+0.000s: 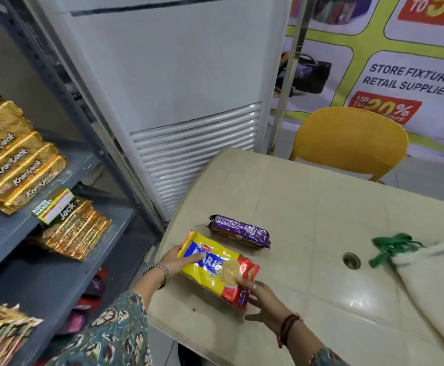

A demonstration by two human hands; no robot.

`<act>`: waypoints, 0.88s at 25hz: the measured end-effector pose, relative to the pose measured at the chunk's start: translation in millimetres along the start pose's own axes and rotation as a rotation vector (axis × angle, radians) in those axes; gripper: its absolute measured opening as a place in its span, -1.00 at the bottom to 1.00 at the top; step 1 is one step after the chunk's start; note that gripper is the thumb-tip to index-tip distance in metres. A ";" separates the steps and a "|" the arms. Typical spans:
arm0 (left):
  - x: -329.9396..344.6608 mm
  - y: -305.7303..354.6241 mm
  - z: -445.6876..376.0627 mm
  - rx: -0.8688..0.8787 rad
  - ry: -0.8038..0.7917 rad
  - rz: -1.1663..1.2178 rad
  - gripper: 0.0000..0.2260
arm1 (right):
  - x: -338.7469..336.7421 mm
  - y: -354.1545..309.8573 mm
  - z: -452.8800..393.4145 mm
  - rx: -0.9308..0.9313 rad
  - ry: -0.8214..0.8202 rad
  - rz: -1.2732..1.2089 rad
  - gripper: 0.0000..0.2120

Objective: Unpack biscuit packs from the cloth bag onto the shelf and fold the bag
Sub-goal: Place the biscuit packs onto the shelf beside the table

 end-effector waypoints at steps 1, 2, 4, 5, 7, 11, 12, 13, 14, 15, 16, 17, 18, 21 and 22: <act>-0.6 -6.0 -5.0 -0.003 -0.006 0.020 -0.29 | 2.0 3.3 -2.5 -0.024 -0.023 -0.025 -0.18; -0.3 -10.8 -7.1 -0.013 -0.005 0.056 -0.19 | 3.0 5.0 -4.1 -0.047 -0.030 -0.046 -0.22; 3.9 -12.6 -2.0 -0.002 -0.049 0.148 -0.16 | 3.6 3.7 -4.7 -0.068 -0.010 -0.050 -0.21; 7.1 -10.2 5.3 -0.001 -0.071 0.173 -0.17 | 3.7 1.7 -2.7 -0.072 0.005 -0.032 -0.20; 6.2 -11.9 18.2 0.003 -0.068 0.226 -0.17 | 6.0 -4.0 4.2 -0.083 0.028 0.012 -0.20; -27.3 -10.8 46.1 -0.016 0.085 0.416 -0.34 | 29.9 -36.9 21.1 -0.189 -0.020 0.136 -0.26; -42.4 -8.4 56.6 -0.024 0.137 0.483 -0.38 | 43.1 -52.4 27.7 -0.228 -0.042 0.160 -0.32; -57.7 -1.7 70.8 -0.008 0.177 0.548 -0.43 | 58.1 -70.3 34.6 -0.262 -0.066 0.180 -0.39; -73.1 6.9 87.6 0.028 0.211 0.593 -0.48 | 73.2 -89.4 40.1 -0.294 -0.092 0.205 -0.44; -89.1 14.0 105.2 0.066 0.245 0.636 -0.51 | 89.8 -109.8 48.9 -0.311 -0.127 0.236 -0.45; -107.7 24.0 126.7 0.108 0.297 0.665 -0.49 | 110.3 -132.7 59.0 -0.330 -0.170 0.270 -0.42; -121.8 35.0 144.8 0.149 0.347 0.679 -0.46 | 124.9 -154.6 66.1 -0.354 -0.200 0.300 -0.38; -139.1 47.3 165.8 0.194 0.395 0.690 -0.47 | 143.4 -178.1 76.0 -0.397 -0.234 0.333 -0.39; -190.3 84.5 224.7 0.336 0.571 0.715 -0.64 | 200.8 -247.3 124.9 -0.526 -0.311 0.410 -0.51; -209.8 97.4 248.9 0.356 0.642 0.723 -0.61 | 224.2 -270.5 143.6 -0.559 -0.325 0.426 -0.52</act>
Point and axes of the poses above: each hand's wrist, its own z-axis away from the middle knuckle, its own x-axis out of the palm, y = z × x, the point moved 4 cm from there along -z, towards the middle knuckle, and after that the axes turned 1 degree about -y, right-handed, at the moved point
